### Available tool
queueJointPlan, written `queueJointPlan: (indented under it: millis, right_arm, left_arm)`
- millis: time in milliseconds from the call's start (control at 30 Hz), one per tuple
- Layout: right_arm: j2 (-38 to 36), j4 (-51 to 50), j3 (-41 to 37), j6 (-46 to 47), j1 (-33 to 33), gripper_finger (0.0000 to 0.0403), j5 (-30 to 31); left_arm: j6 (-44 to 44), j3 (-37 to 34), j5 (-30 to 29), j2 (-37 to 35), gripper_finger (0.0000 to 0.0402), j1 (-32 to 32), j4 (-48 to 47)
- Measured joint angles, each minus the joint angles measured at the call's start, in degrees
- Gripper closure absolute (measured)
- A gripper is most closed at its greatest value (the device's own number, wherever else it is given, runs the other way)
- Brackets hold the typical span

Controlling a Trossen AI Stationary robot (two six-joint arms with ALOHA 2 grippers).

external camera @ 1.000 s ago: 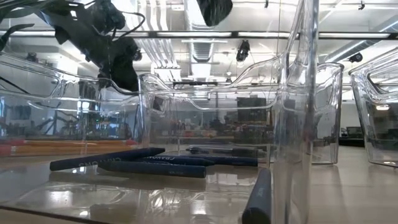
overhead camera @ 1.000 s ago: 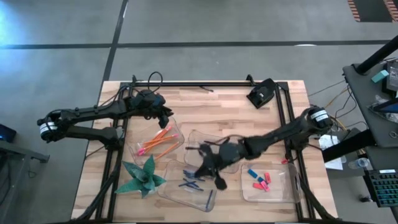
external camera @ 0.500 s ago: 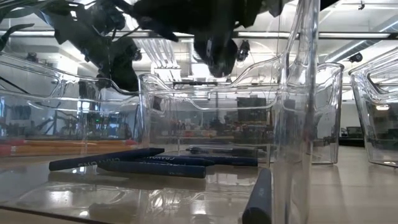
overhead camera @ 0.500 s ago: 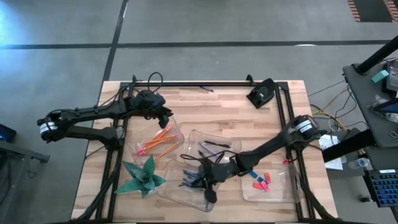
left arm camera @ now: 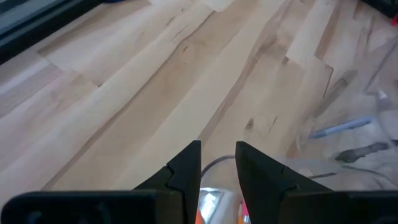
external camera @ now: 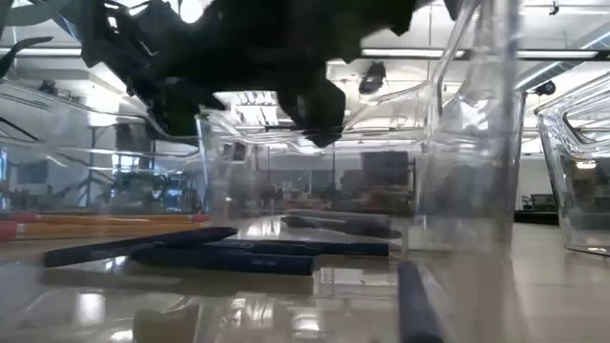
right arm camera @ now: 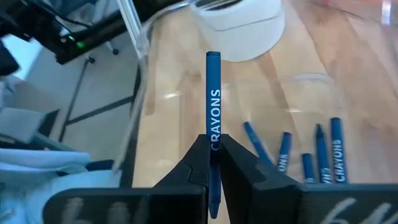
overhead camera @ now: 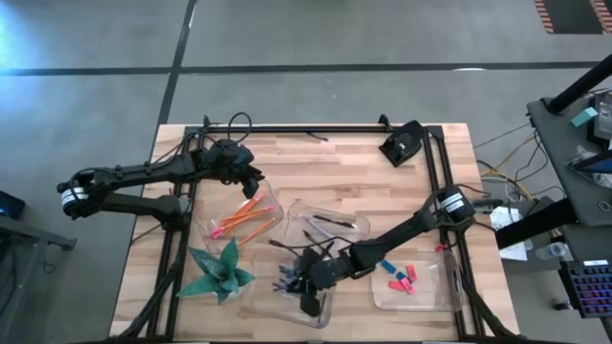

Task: Sort crayons/erasers/pens/pencils in bins
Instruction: Put the blue crayon into the bottom left transparent bin

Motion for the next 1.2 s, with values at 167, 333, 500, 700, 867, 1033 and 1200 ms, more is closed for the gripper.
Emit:
queueJointPlan:
  millis: [167, 333, 500, 700, 867, 1033, 1200]
  right_arm:
    - [3.08, -10.64, 7.82, -2.43, 0.23, 0.039, 0.0]
    - [4.99, -20.25, 13.68, -3.14, 0.37, 0.039, 0.85]
    - [5.39, -23.32, 15.12, -3.2, 0.61, 0.039, 0.99]
    - [5.39, -24.93, 15.13, -6.45, 1.0, 0.0389, 0.99]
    - [5.39, -25.27, 15.1, -10.21, 1.13, 0.0366, 0.82]
    - [5.39, -26.09, 15.09, -10.79, 1.12, 0.034, 0.82]
    - [4.75, -26.76, 15.06, -11.51, 1.11, 0.0318, 0.67]
  left_arm:
    - [0.02, -0.02, -0.01, 0.0, 0.0315, 0.03, -0.56]
    - [0.23, -0.02, -0.02, 0.0, 0.0315, 0.02, -1.88]
    - [0.49, -0.02, -0.02, 0.0, 0.0315, 0.02, -3.09]
    - [0.5, -0.02, -0.02, 0.0, 0.0315, 0.02, -3.02]
    - [0.52, -0.02, -0.02, 0.0, 0.0315, 0.02, -3.0]
    - [0.52, -0.02, -0.02, 0.0, 0.0315, 0.02, -3.0]
    - [0.55, -0.02, -0.02, 0.0, 0.0315, 0.02, -3.0]
